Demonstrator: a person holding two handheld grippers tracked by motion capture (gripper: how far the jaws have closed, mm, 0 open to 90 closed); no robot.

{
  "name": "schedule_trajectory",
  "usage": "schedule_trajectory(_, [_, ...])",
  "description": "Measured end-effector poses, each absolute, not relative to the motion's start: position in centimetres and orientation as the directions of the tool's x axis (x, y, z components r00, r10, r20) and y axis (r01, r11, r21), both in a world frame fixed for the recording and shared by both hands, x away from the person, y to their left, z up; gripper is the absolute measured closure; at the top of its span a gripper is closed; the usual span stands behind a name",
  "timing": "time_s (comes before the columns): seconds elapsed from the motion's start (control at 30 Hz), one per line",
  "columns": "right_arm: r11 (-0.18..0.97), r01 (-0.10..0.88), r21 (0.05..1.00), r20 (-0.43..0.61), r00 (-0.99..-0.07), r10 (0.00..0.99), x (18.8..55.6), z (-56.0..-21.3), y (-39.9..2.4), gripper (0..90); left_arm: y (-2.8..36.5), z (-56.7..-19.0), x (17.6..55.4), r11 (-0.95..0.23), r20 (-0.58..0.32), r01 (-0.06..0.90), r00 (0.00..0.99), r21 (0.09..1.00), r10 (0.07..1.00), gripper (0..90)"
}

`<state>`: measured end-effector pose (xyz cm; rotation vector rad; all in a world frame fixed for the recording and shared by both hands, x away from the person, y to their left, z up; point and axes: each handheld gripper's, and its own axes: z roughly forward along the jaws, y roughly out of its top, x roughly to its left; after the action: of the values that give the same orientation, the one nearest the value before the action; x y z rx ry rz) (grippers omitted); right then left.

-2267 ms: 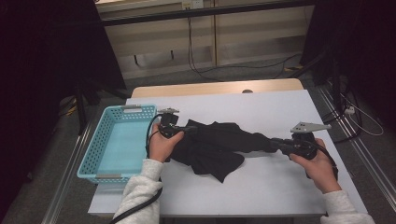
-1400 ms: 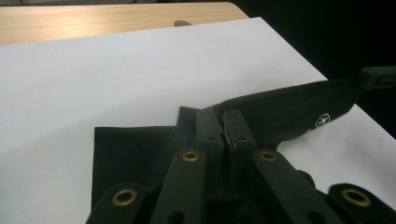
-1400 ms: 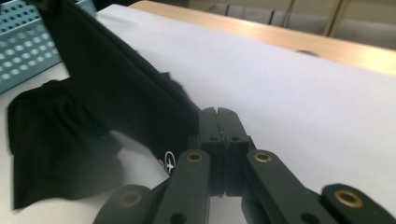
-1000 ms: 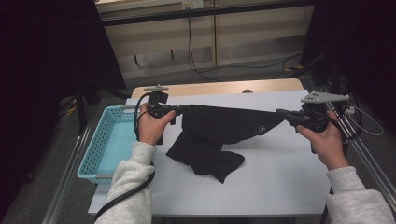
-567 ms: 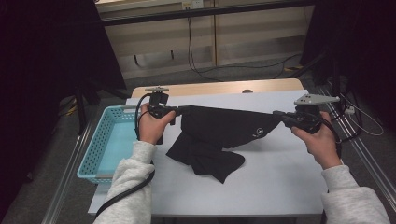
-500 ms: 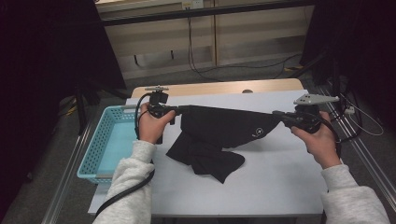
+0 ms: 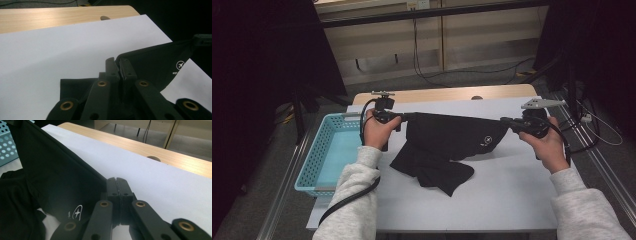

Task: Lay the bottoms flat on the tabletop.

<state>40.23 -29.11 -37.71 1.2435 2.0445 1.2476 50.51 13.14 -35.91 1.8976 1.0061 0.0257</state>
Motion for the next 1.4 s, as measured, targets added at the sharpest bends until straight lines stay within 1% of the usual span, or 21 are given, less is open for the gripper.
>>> schedule_trajectory(0.17, [0.169, 0.478, 0.862, 0.101, -0.489, 0.866, 42.2, -38.0, -29.6, 90.0, 12.8, -36.0, 52.5, -0.199, -0.392, 0.648, 0.647, 0.735, 0.654, 87.3])
schedule_trajectory(0.23, [0.165, 0.480, 0.862, 0.091, -0.466, 0.880, 43.9, -37.5, -29.4, 90.0, 12.2, -35.2, 53.6, -0.197, -0.366, 0.631, 0.645, 0.750, 0.671, 87.3])
schedule_trajectory(0.27, [0.156, 0.467, 0.871, 0.074, -0.437, 0.896, 45.0, -36.9, -29.3, 90.0, 11.9, -34.6, 54.3, -0.193, -0.348, 0.616, 0.645, 0.764, 0.681, 87.3])
schedule_trajectory(0.3, [0.123, 0.447, 0.886, 0.076, -0.401, 0.913, 46.2, -36.1, -29.2, 90.0, 11.6, -34.0, 55.1, -0.175, -0.334, 0.597, 0.640, 0.783, 0.692, 87.3])
schedule_trajectory(0.33, [0.077, 0.418, 0.905, 0.084, -0.353, 0.932, 47.3, -35.3, -29.2, 89.4, 11.3, -33.7, 55.7, -0.142, -0.338, 0.588, 0.627, 0.796, 0.702, 86.8])
schedule_trajectory(0.37, [0.037, 0.381, 0.924, 0.092, -0.317, 0.944, 48.3, -34.8, -29.0, 85.1, 11.1, -33.6, 56.2, -0.125, -0.342, 0.594, 0.609, 0.795, 0.716, 84.7])
schedule_trajectory(0.4, [0.010, 0.371, 0.928, 0.108, -0.295, 0.949, 49.1, -34.6, -28.6, 70.8, 10.8, -33.7, 56.5, -0.126, -0.324, 0.588, 0.597, 0.799, 0.734, 73.9])
schedule_trajectory(0.43, [0.006, 0.379, 0.925, 0.098, -0.255, 0.962, 49.4, -34.5, -28.2, 58.1, 10.6, -34.1, 56.5, -0.133, -0.296, 0.573, 0.592, 0.809, 0.749, 57.4])
schedule_trajectory(0.47, [0.015, 0.395, 0.918, 0.093, -0.253, 0.963, 49.4, -34.6, -27.9, 59.3, 10.4, -34.4, 56.2, -0.154, -0.276, 0.574, 0.590, 0.805, 0.759, 46.7])
schedule_trajectory(0.5, [0.029, 0.407, 0.913, 0.097, -0.285, 0.954, 49.1, -35.0, -27.6, 57.9, 10.2, -34.9, 55.8, -0.169, -0.277, 0.581, 0.599, 0.796, 0.752, 42.0])
schedule_trajectory(0.57, [0.072, 0.427, 0.902, 0.071, -0.310, 0.948, 47.8, -36.2, -27.1, 48.5, 9.9, -35.9, 54.8, -0.194, -0.261, 0.568, 0.620, 0.800, 0.739, 34.8])
schedule_trajectory(0.63, [0.126, 0.471, 0.873, 0.051, -0.345, 0.937, 46.4, -37.6, -26.9, 43.1, 9.8, -37.0, 53.6, -0.217, -0.261, 0.573, 0.636, 0.790, 0.726, 25.5])
schedule_trajectory(0.7, [0.158, 0.497, 0.853, 0.041, -0.366, 0.930, 44.9, -38.9, -26.8, 39.9, 9.8, -37.8, 52.3, -0.230, -0.251, 0.557, 0.654, 0.798, 0.714, 25.0])
schedule_trajectory(0.77, [0.200, 0.508, 0.838, 0.020, -0.395, 0.919, 43.2, -40.0, -26.5, 35.9, 9.9, -38.5, 51.2, -0.247, -0.251, 0.561, 0.664, 0.791, 0.705, 21.7])
schedule_trajectory(0.83, [0.221, 0.519, 0.826, 0.016, -0.414, 0.910, 41.6, -41.0, -26.2, 34.5, 10.1, -39.2, 50.1, -0.260, -0.247, 0.559, 0.673, 0.787, 0.698, 21.0])
schedule_trajectory(0.9, [0.237, 0.521, 0.820, 0.015, -0.434, 0.901, 40.1, -41.9, -25.8, 32.6, 10.2, -39.9, 49.0, -0.275, -0.240, 0.556, 0.680, 0.784, 0.693, 19.4])
schedule_trajectory(0.97, [0.248, 0.530, 0.811, 0.008, -0.433, 0.901, 38.8, -42.7, -25.5, 29.6, 10.3, -40.5, 48.0, -0.289, -0.236, 0.554, 0.690, 0.781, 0.684, 18.9])
schedule_trajectory(1.07, [0.239, 0.536, 0.810, 0.033, -0.447, 0.894, 37.1, -43.7, -25.0, 29.3, 10.5, -41.3, 46.6, -0.320, -0.223, 0.542, 0.713, 0.778, 0.665, 17.5])
schedule_trajectory(1.17, [0.267, 0.534, 0.802, 0.017, -0.468, 0.884, 35.7, -44.3, -24.5, 28.7, 10.7, -42.1, 45.5, -0.331, -0.217, 0.535, 0.721, 0.778, 0.658, 17.0])
schedule_trajectory(1.23, [0.262, 0.532, 0.805, 0.023, -0.468, 0.883, 35.0, -44.7, -24.3, 27.9, 10.7, -42.5, 44.8, -0.336, -0.216, 0.532, 0.727, 0.777, 0.652, 16.7])
schedule_trajectory(1.4, [0.275, 0.541, 0.795, 0.020, -0.476, 0.879, 34.3, -45.5, -23.9, 26.1, 10.4, -43.0, 43.8, -0.371, -0.192, 0.509, 0.753, 0.777, 0.630, 16.6])
